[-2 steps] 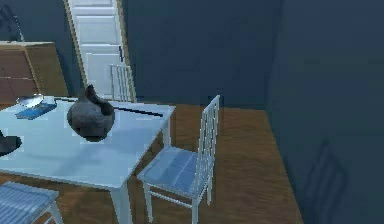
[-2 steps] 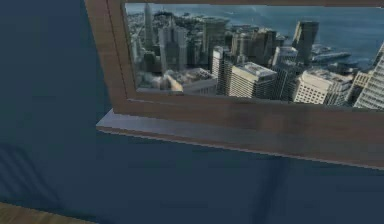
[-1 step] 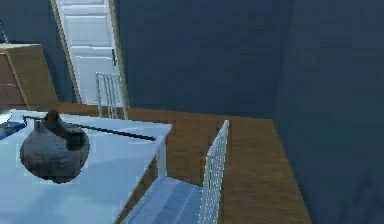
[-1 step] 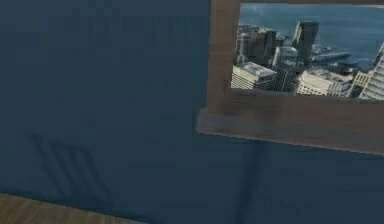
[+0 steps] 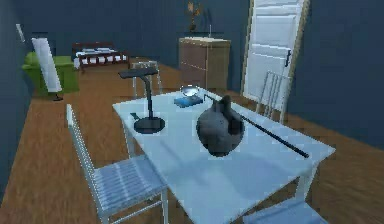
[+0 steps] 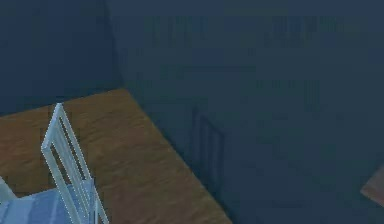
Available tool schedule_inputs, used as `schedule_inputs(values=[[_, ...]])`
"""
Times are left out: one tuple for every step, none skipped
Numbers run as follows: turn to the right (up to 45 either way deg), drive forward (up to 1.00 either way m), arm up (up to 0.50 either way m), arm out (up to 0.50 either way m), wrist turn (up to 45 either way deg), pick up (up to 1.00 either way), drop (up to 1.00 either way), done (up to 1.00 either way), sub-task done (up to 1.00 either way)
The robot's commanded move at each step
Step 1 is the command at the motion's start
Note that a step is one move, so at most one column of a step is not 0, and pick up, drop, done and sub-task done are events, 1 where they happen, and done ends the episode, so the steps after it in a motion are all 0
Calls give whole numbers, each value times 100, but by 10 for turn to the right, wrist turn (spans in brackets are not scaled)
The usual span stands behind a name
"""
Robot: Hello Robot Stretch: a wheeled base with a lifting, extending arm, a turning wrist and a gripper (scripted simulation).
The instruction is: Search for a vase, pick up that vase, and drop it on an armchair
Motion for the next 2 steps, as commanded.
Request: schedule_inputs(values=[[-450,0,0,0,0,0,0,0,0],[-330,0,0,0,0,0,0,0,0]])
